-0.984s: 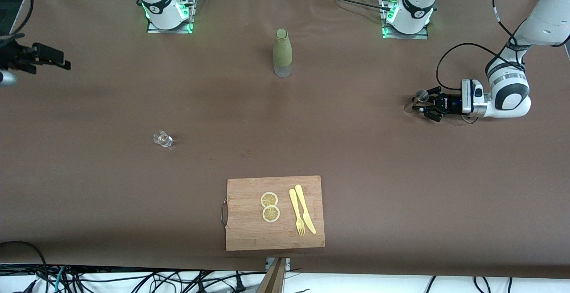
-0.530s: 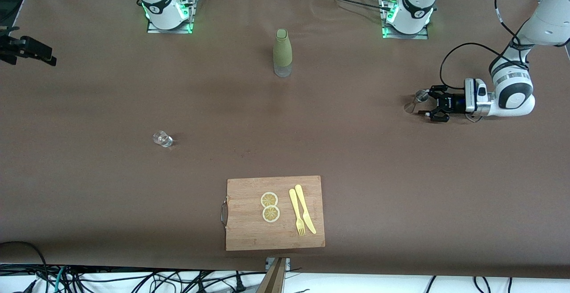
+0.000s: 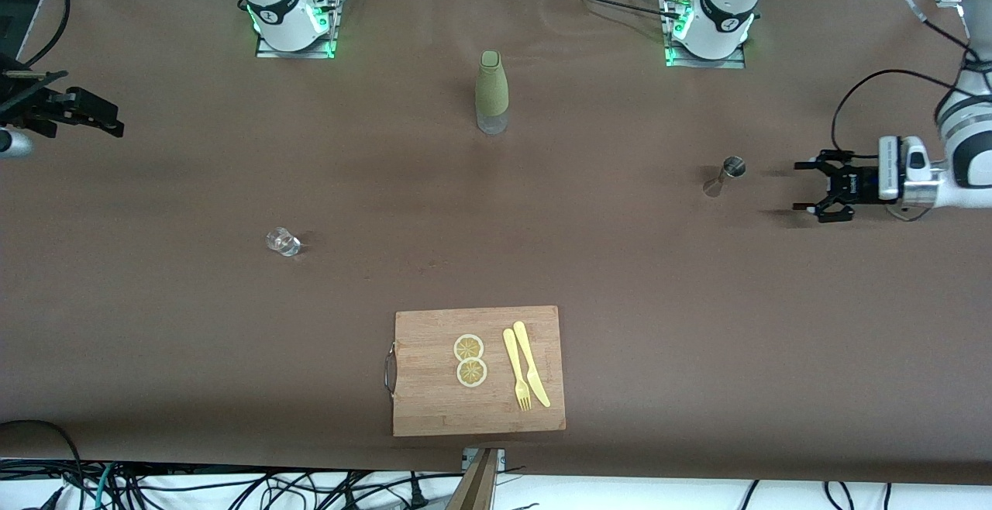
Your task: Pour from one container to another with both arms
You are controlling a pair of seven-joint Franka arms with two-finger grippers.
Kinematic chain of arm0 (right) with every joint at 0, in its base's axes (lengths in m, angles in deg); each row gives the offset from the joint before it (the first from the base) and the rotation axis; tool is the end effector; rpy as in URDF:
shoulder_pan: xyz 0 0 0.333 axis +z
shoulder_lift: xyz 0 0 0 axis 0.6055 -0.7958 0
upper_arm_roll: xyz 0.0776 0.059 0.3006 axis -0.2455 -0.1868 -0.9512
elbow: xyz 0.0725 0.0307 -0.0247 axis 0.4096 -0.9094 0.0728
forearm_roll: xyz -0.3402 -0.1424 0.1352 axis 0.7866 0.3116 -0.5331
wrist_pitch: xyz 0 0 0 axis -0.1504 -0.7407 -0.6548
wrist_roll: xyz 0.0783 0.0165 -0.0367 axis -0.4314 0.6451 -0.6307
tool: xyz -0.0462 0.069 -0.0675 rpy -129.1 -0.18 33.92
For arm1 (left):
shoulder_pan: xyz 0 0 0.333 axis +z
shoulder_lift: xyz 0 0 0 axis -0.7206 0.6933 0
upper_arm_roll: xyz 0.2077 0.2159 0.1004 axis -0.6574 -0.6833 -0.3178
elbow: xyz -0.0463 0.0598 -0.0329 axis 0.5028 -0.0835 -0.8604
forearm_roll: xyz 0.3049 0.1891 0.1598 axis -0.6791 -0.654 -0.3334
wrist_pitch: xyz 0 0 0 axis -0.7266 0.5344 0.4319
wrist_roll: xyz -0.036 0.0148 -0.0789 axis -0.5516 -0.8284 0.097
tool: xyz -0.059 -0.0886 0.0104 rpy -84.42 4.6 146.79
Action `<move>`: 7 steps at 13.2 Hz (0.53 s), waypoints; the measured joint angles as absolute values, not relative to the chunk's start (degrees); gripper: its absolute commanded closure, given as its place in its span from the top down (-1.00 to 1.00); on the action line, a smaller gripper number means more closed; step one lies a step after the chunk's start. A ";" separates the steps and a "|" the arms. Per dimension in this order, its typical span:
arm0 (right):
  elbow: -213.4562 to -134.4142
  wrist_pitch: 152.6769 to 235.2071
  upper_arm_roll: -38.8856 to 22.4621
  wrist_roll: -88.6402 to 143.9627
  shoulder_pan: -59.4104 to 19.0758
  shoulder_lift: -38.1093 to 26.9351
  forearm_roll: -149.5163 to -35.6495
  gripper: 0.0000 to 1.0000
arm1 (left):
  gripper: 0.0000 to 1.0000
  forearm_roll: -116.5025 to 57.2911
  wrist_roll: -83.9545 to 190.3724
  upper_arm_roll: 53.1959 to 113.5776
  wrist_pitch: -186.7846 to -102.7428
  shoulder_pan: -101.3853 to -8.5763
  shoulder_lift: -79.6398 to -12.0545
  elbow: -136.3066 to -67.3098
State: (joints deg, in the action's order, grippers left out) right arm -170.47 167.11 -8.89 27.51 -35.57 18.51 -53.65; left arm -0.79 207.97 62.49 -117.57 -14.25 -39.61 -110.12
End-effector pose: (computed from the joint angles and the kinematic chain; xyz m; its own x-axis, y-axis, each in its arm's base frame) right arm 0.5440 -0.0333 0.5843 0.9931 0.0364 -0.1111 0.0393 -0.9989 0.0240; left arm 0.4821 0.2511 0.1954 -0.0073 -0.5282 0.8491 -0.9863 0.1437 0.0809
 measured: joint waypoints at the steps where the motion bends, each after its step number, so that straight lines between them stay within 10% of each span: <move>1: -170.45 167.08 -9.18 27.51 -35.56 18.52 -53.65 1.00 | 1.00 -2.31 202.89 62.46 -117.50 -14.25 -42.17 -110.02; 7: -170.35 167.08 -9.84 27.51 -35.62 18.58 -53.65 1.00 | 1.00 -11.33 165.67 62.72 -117.36 -19.76 -56.04 -107.60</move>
